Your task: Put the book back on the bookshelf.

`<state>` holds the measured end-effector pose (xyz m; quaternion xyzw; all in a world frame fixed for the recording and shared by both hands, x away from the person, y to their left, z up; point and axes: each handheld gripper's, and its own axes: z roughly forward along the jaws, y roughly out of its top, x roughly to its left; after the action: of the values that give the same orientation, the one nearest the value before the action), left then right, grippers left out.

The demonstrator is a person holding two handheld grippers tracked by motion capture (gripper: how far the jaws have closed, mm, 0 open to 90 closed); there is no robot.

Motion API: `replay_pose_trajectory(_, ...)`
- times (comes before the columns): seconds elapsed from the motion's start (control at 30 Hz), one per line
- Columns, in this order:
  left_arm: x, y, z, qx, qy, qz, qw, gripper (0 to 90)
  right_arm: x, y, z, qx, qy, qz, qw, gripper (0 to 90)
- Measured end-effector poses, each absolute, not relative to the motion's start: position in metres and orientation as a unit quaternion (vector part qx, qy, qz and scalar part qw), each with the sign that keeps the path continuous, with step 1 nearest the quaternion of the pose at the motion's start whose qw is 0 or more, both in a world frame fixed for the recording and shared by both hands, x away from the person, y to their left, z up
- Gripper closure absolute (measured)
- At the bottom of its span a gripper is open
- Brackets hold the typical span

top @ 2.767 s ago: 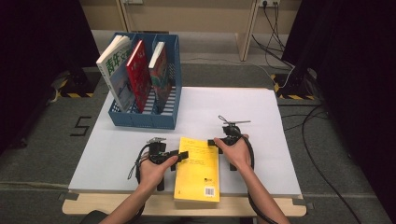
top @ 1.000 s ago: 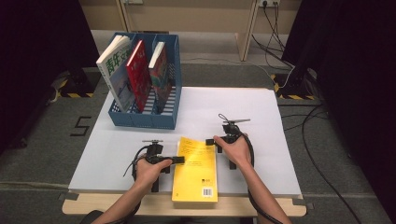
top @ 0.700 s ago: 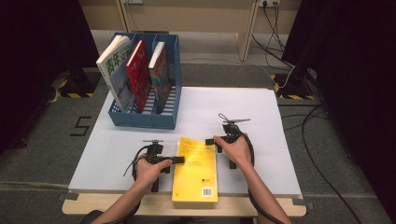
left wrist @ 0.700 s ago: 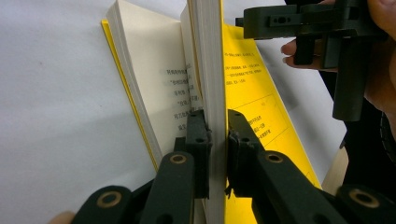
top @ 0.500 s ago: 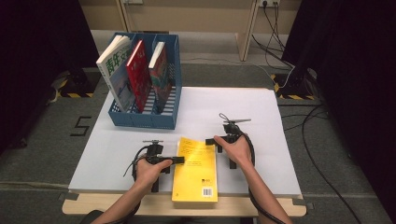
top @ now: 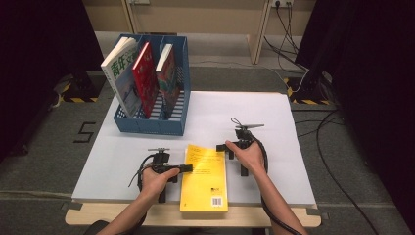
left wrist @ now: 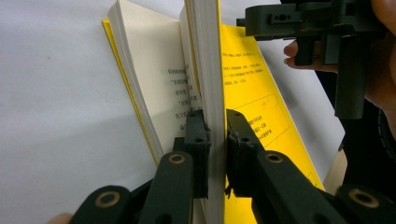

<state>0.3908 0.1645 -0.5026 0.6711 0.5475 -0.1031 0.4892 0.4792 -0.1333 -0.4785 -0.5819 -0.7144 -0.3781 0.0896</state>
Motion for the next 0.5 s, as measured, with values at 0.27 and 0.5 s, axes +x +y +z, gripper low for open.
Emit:
replay_pose_trajectory(0.27, 0.3902, 0.1663, -0.5039, 0.67, 0.546, -0.105, 0.492, 80.6, 0.4792, -0.1334, -0.4797, -0.585, -0.711, -0.377, 0.103, 53.2)
replay_pose_trajectory(0.5, 0.39, 0.1667, -0.5044, 0.671, 0.544, -0.104, 0.493, 80.6, 0.4809, -0.1337, -0.4797, -0.583, -0.712, -0.375, 0.112, 50.5)
